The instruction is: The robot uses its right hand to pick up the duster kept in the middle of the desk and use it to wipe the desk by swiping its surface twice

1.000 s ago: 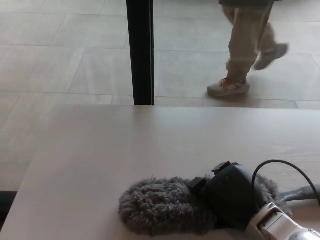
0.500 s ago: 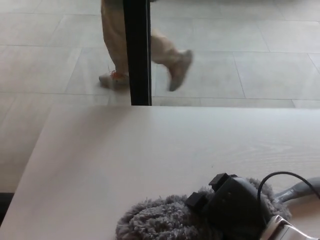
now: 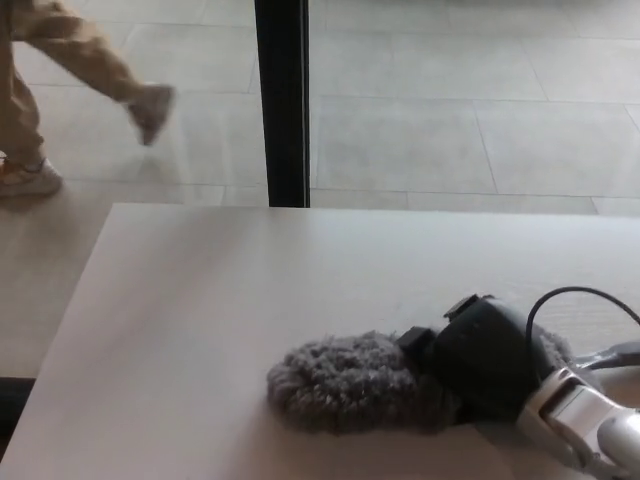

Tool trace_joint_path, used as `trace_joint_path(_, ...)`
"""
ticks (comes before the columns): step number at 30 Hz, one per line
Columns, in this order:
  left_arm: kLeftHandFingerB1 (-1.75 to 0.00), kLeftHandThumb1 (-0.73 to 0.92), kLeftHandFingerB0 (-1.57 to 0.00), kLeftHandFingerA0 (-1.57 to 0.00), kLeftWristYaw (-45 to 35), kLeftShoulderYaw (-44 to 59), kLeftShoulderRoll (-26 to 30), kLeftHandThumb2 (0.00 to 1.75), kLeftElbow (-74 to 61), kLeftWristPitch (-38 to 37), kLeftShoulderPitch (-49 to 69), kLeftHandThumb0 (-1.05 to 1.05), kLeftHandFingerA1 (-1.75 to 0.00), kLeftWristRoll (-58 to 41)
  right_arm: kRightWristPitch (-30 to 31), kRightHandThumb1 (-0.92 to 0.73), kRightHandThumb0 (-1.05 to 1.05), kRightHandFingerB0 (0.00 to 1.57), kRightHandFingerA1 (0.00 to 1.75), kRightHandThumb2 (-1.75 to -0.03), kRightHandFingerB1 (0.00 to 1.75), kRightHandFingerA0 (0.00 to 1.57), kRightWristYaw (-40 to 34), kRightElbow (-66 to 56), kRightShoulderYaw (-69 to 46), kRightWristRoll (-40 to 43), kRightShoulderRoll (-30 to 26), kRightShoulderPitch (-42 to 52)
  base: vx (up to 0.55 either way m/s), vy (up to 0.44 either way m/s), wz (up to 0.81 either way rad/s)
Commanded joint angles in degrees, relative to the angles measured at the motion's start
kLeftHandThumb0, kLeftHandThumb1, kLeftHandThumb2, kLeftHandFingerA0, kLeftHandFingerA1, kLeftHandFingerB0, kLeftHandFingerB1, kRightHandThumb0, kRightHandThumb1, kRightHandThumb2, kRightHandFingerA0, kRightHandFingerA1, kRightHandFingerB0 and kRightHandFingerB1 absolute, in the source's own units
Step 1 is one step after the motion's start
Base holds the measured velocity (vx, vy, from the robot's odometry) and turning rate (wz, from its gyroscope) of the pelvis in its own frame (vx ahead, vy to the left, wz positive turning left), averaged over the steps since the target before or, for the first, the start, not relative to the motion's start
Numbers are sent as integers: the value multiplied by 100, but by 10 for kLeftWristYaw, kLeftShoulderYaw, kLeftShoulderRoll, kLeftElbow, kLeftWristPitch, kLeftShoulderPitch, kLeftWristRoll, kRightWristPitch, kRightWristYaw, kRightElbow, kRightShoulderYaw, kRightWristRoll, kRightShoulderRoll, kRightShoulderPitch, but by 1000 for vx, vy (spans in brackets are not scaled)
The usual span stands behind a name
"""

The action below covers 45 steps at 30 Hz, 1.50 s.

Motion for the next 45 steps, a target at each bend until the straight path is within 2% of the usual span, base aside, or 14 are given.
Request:
trace_joint_path(1,-40,92,-21,-28,0,2,5,80,1,-7,1,-85,-55,-8,62,-49,-34,89,168,-56,74,84,46,64,-28,13,13,-33,0,0,0)
trace_joint_path(5,-40,92,-21,-29,3,1,1,80,1,-8,2,-86,-55,-7,127,-40,-40,80,154,-63,64,94,83,113,-61,31,33,-57,0,0,0)
trace_joint_path(8,-41,91,-20,-26,-5,5,1,80,0,-6,2,-88,-56,-12,143,-50,-27,85,169,-55,76,83,97,133,-81,45,40,-64,0,0,0)
trace_joint_path(10,-41,92,-20,-27,-7,8,3,79,0,-5,3,-86,-55,-15,169,-43,-26,90,161,-56,77,89,109,153,-94,52,47,-68,0,0,0)
trace_joint_path(13,-41,92,-19,-31,-6,2,5,83,-2,-12,7,-90,-58,-8,194,-50,-33,83,170,-56,71,87,114,165,-99,49,42,-57,0,0,0)
trace_joint_path(15,-41,91,-21,-27,-8,4,3,81,-2,-10,7,-89,-57,-11,202,-41,-40,78,157,-63,70,97,119,177,-101,50,40,-54,0,0,0)
trace_joint_path(16,-44,84,-19,-26,-13,8,3,91,-1,-2,6,-91,-58,-17,203,-50,-33,84,169,-56,69,86,129,178,-105,54,36,-52,0,0,0)
trace_joint_path(19,-41,92,-21,-27,-9,6,2,81,-2,-5,5,-87,-56,-13,226,-51,-32,80,171,-56,85,83,136,191,-115,62,33,-45,0,0,0)
trace_joint_path(24,-41,92,-20,-29,-6,5,1,81,-1,-9,3,-86,-56,-12,268,-52,-35,76,165,-58,75,84,151,214,-134,76,31,-46,0,0,0)
trace_joint_path(28,-44,86,-21,-28,-8,1,2,93,-4,-12,6,-91,-56,-9,245,-52,-33,78,153,-59,64,88,134,211,-179,116,28,-32,0,0,0)
trace_joint_path(30,-43,86,-20,-27,-15,3,3,90,-5,-10,7,-90,-56,-12,233,-53,-33,78,153,-59,70,86,123,206,-208,138,31,-26,0,0,0)
trace_joint_path(31,-41,92,-18,-24,-20,3,2,83,-6,-12,7,-88,-55,-13,215,-55,-33,79,156,-61,89,86,106,196,-234,160,34,-18,0,0,0)
trace_joint_path(43,-44,86,-19,-27,-12,4,5,91,-9,0,7,-91,-58,-17,211,-60,-34,69,135,-60,72,85,150,160,-281,187,29,4,0,0,0)
trace_joint_path(45,-42,92,-20,-26,-11,3,5,82,-8,-4,7,-88,-57,-17,192,-59,-32,67,140,-60,83,79,167,155,-284,198,27,4,0,0,0)
